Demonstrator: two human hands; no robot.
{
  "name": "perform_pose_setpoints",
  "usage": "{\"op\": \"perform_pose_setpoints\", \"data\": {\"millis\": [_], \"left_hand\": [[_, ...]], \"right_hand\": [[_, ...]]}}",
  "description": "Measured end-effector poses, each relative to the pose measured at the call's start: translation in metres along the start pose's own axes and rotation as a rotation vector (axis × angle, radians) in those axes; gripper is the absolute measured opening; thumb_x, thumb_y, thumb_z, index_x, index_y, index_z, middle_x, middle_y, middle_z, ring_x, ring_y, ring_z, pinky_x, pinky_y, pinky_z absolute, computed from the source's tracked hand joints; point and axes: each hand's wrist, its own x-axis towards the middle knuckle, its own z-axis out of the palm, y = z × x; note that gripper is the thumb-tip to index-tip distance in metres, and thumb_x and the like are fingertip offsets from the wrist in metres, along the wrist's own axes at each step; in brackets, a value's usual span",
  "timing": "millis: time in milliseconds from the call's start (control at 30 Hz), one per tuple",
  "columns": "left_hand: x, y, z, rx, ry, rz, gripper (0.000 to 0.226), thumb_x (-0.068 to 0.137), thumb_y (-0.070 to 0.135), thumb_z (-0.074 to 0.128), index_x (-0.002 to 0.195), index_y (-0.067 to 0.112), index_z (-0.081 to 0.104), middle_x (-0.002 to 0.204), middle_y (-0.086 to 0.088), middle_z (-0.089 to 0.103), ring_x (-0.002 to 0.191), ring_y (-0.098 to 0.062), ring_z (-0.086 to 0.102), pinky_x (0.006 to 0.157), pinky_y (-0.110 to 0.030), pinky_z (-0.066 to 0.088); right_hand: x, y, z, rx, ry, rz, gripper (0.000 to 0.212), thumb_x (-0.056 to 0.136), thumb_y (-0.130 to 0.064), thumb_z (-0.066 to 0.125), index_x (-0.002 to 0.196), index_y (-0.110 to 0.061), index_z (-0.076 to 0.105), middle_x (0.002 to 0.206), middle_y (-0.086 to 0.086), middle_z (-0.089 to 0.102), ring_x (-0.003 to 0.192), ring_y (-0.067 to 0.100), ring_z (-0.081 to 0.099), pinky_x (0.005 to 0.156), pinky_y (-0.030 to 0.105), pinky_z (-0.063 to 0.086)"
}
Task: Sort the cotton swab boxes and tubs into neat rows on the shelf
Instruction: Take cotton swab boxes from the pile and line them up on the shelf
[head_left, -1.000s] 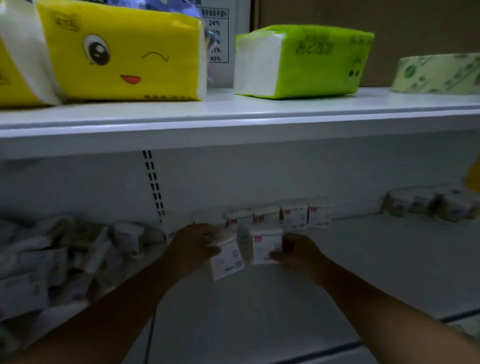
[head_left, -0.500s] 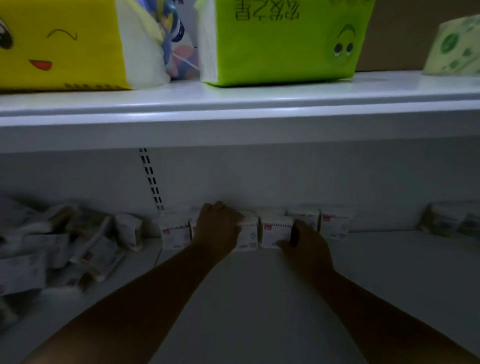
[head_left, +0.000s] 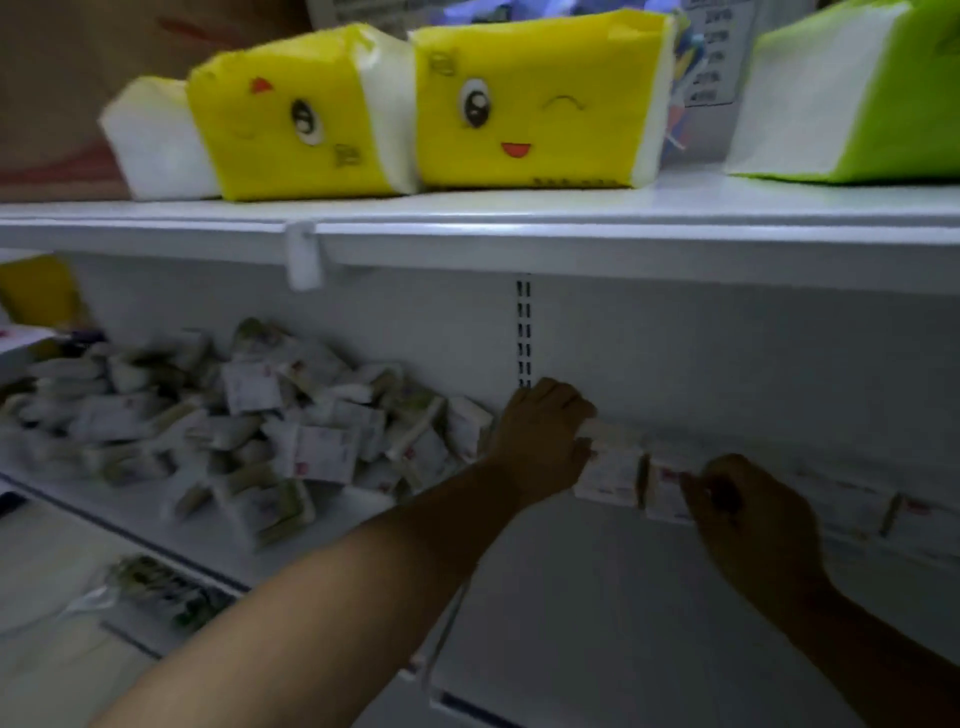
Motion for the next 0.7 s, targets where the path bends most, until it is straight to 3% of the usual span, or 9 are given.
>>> {"op": "perform_pose_setpoints", "data": {"millis": [100,200,300,400,433,500,567,600,700], "left_hand": [[-0.028,-0.045,-0.025,0.082,-0.094,-0.224,0.031,0.088,0.020,0.052,0.117,0.009,0.060,0.118,-0.011,0.058,0.113,-0.028,0.049,0.090,-0.035,0.039],[-0.062,-0.087,-0.044,0.113,-0.132,-0.472,0.031,0.089,0.018,0.050,0.118,0.010,0.058,0.124,-0.011,0.054,0.116,-0.030,0.049,0.094,-0.037,0.041],[-0.086,-0.116,-0.049,0.138,-0.311,-0.513,0.038,0.087,0.020,0.057,0.123,0.010,0.050,0.136,-0.013,0.042,0.124,-0.032,0.042,0.097,-0.039,0.040],[-0.087,-0.129,-0.047,0.237,-0.414,-0.462,0.040,0.087,0.025,0.056,0.124,0.011,0.048,0.136,-0.014,0.042,0.123,-0.032,0.043,0.096,-0.041,0.040],[-0.084,-0.131,-0.046,0.287,-0.407,-0.446,0.037,0.087,0.029,0.055,0.120,0.013,0.050,0.132,-0.013,0.047,0.121,-0.032,0.045,0.095,-0.041,0.039],[-0.078,-0.134,-0.043,0.375,-0.366,-0.422,0.030,0.087,0.036,0.053,0.111,0.018,0.057,0.123,-0.009,0.057,0.119,-0.031,0.047,0.097,-0.042,0.034],[-0.073,-0.139,-0.037,0.387,-0.353,-0.424,0.029,0.086,0.039,0.051,0.108,0.021,0.059,0.122,-0.008,0.059,0.123,-0.031,0.043,0.098,-0.043,0.030],[-0.072,-0.142,-0.034,0.373,-0.346,-0.413,0.031,0.085,0.039,0.053,0.110,0.022,0.058,0.123,-0.008,0.059,0.126,-0.031,0.041,0.099,-0.044,0.029],[-0.077,-0.153,-0.033,0.275,-0.293,-0.371,0.043,0.085,0.034,0.057,0.124,0.021,0.050,0.130,-0.008,0.055,0.126,-0.029,0.044,0.100,-0.041,0.033]], "right_hand": [[0.007,-0.055,0.048,0.124,-0.246,-0.072,0.020,0.082,-0.017,0.070,0.069,-0.017,0.055,0.055,-0.007,0.048,0.053,0.017,0.050,0.048,0.026,0.032],[0.006,-0.099,0.105,0.271,-0.448,0.019,0.007,0.087,-0.023,0.064,0.091,-0.017,0.063,0.077,-0.001,0.062,0.073,0.017,0.059,0.062,0.026,0.040],[0.003,-0.124,0.156,0.267,-0.563,0.240,0.040,0.091,-0.027,0.060,0.125,-0.009,0.053,0.117,0.010,0.060,0.104,0.024,0.059,0.085,0.027,0.045],[0.006,-0.141,0.186,0.334,-0.494,0.329,0.053,0.091,-0.017,0.060,0.138,-0.005,0.039,0.135,0.014,0.048,0.123,0.029,0.049,0.103,0.026,0.039],[0.009,-0.144,0.193,0.319,-0.436,0.319,0.055,0.090,-0.013,0.060,0.138,-0.002,0.036,0.137,0.015,0.045,0.126,0.029,0.045,0.105,0.017,0.032],[0.019,-0.152,0.200,0.254,-0.349,0.345,0.052,0.091,-0.012,0.060,0.135,0.005,0.038,0.136,0.017,0.045,0.126,0.029,0.042,0.092,0.002,0.025],[0.029,-0.157,0.207,0.255,-0.258,0.372,0.041,0.093,-0.006,0.055,0.131,0.008,0.044,0.129,0.022,0.051,0.121,0.036,0.049,0.083,0.009,0.043],[0.032,-0.161,0.210,0.288,-0.234,0.400,0.036,0.095,-0.007,0.054,0.127,0.007,0.049,0.123,0.021,0.055,0.117,0.037,0.052,0.083,0.020,0.050],[0.031,-0.171,0.214,0.351,-0.191,0.606,0.030,0.089,-0.020,0.062,0.109,0.002,0.060,0.097,0.012,0.060,0.103,0.033,0.060,0.083,0.038,0.049]]}}
